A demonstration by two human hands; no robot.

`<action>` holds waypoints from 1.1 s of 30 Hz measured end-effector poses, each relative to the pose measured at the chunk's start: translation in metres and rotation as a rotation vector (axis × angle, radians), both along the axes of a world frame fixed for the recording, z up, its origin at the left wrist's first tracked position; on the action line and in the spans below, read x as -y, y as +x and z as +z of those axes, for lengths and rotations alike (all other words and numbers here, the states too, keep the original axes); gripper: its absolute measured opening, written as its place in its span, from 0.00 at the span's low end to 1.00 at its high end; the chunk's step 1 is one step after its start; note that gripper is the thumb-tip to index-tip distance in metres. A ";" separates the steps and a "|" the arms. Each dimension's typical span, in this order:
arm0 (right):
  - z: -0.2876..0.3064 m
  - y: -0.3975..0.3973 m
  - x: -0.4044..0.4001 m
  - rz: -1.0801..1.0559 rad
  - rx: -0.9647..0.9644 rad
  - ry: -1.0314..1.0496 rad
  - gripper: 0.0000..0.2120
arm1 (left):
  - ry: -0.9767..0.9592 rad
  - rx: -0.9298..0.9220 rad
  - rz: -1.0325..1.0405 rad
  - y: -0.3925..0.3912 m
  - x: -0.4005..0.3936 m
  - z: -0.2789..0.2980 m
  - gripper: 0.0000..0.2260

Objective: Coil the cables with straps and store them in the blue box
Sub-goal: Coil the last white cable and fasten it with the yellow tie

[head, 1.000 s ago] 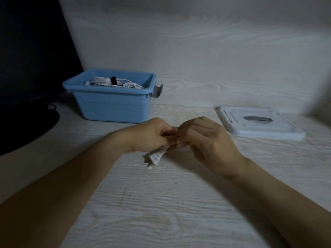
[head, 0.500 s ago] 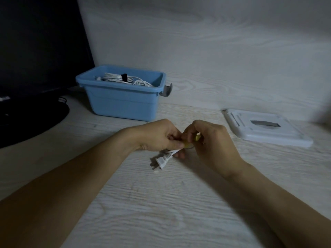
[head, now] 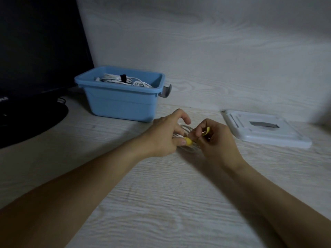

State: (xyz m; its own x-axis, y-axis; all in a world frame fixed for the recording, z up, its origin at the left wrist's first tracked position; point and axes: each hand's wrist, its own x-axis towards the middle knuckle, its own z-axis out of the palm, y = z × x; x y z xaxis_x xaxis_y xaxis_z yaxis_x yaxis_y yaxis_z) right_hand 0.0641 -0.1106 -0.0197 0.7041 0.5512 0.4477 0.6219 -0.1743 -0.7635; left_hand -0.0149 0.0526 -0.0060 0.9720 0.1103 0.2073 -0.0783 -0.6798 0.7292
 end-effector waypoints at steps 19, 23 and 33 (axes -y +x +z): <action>0.020 0.000 0.005 -0.140 -0.515 0.186 0.13 | 0.465 0.509 -0.029 0.005 0.015 -0.018 0.15; 0.012 -0.002 0.003 -0.096 -0.349 0.296 0.13 | 0.459 0.489 0.013 0.003 0.020 -0.013 0.15; 0.012 0.002 -0.003 -0.092 -0.417 0.239 0.15 | 0.518 0.511 0.034 0.003 0.021 -0.019 0.18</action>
State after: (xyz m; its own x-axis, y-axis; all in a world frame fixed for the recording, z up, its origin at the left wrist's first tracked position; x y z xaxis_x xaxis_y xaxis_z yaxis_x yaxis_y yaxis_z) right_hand 0.0662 -0.1077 -0.0081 0.8913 0.3945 0.2237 0.2451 -0.0040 -0.9695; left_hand -0.0119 0.0314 -0.0249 0.7377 -0.0967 0.6681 -0.2958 -0.9360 0.1911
